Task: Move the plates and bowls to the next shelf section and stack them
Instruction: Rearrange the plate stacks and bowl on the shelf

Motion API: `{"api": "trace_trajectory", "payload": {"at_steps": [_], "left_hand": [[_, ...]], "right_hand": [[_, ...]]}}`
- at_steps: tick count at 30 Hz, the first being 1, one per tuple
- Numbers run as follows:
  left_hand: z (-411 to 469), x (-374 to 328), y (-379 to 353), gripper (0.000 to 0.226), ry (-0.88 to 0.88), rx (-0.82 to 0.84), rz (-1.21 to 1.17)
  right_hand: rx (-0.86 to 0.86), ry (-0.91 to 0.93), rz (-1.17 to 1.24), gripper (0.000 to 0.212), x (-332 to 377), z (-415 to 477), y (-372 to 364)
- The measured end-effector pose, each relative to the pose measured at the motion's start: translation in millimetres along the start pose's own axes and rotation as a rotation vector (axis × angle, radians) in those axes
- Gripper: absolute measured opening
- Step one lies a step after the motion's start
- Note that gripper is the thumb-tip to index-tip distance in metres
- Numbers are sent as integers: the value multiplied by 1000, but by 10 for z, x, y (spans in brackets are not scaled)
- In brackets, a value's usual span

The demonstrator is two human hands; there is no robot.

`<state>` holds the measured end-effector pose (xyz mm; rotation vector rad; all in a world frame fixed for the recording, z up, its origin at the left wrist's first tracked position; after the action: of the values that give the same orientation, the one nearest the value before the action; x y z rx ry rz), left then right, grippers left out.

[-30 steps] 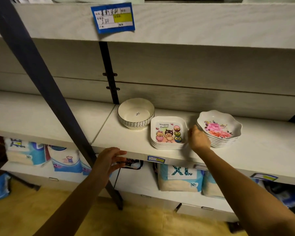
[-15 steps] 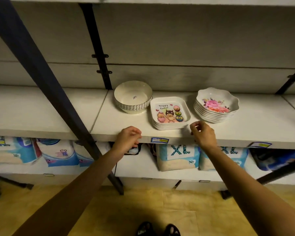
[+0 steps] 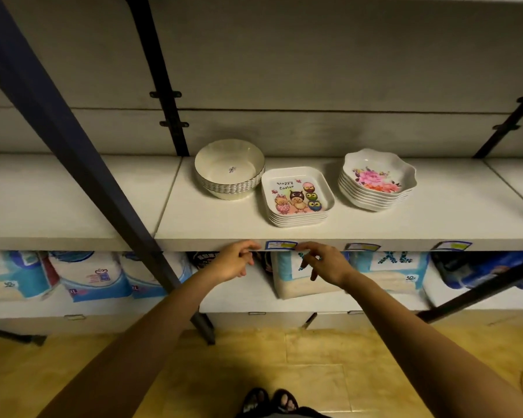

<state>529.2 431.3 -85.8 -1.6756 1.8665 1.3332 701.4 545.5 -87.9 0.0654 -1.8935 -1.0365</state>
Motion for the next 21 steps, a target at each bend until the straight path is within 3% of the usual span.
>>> {"api": "trace_trajectory", "payload": {"at_steps": [7, 12, 15, 18, 21], "left_hand": [[62, -171, 76, 14, -27, -102, -125], [209, -561, 96, 28, 71, -183, -308], [257, -763, 120, 35, 103, -406, -226], [241, -981, 98, 21, -26, -618, -181], [297, -1351, -175, 9, -141, -551, -244]], "right_hand": [[-42, -28, 50, 27, -40, -28, 160], [-245, -141, 195, 21, -235, -189, 811], [-406, -242, 286, 23, -513, -308, 1338], [-513, -335, 343, 28, -856, -329, 1813], [-530, -393, 447, 36, -1146, -254, 2154]]}}
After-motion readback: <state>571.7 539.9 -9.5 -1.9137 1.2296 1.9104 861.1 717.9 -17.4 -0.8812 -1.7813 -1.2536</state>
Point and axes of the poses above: each hand's wrist, its own z-axis towards the middle knuckle, its own y-axis out of the back of the hand, x = y × z, the point moved 4 cm from there along z, towards the middle knuckle, and after that the axes turned 7 degrees about y, right-handed, at the moved point
